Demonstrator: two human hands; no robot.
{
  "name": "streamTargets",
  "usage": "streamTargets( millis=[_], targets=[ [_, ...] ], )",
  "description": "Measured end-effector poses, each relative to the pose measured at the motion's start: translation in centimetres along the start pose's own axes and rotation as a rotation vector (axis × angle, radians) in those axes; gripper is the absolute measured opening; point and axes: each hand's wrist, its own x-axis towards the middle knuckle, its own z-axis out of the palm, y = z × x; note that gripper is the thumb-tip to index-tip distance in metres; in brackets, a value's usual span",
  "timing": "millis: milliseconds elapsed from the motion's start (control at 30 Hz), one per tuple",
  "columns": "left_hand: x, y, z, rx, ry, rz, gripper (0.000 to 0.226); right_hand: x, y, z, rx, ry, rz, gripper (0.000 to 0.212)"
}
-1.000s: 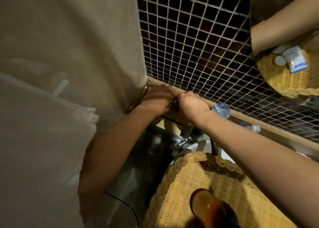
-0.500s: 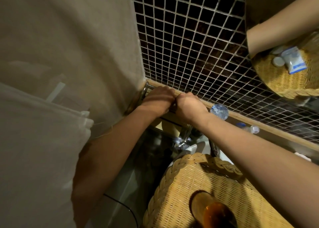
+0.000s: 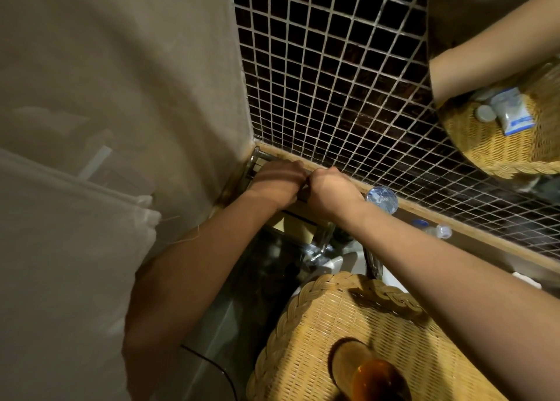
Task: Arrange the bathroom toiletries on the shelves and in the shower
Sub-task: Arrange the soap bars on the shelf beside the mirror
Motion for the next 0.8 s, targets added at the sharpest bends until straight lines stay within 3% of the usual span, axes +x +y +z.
streamTargets(
  millis=[167, 267, 433, 567, 633, 800],
  targets=[
    [-0.4, -1.1, 1.3, 0.017, -0.013, 0.045, 0.023, 0.1, 0.0, 0.2, -0.016, -0.008, -0.027, 0.016],
    [-0.6, -1.1, 1.3, 0.002, 0.004, 0.051, 0.032, 0.2, -0.1, 0.3, 0.006, -0.013, -0.014, 0.006],
    [-0.3, -1.2, 0.9, -0.045, 0.011, 0.038, 0.027, 0.2, 0.1, 0.4, 0.065, -0.022, 0.013, 0.029],
    [-0.3, -0.7, 0.7, -0.047, 0.009, 0.057, 0.02, 0.2, 0.2, 0.4, 0.186, -0.028, 0.066, 0.023],
    [-0.3, -0.9, 0.6, -0.004, 0.013, 0.069, 0.021, 0.1, -0.1, 0.5, 0.221, -0.059, 0.085, 0.034],
    [0.0, -2.7, 0.5, 0.227, 0.001, 0.117, 0.042, 0.8, -0.9, 0.9, 0.341, -0.142, 0.12, 0.043]
  ],
)
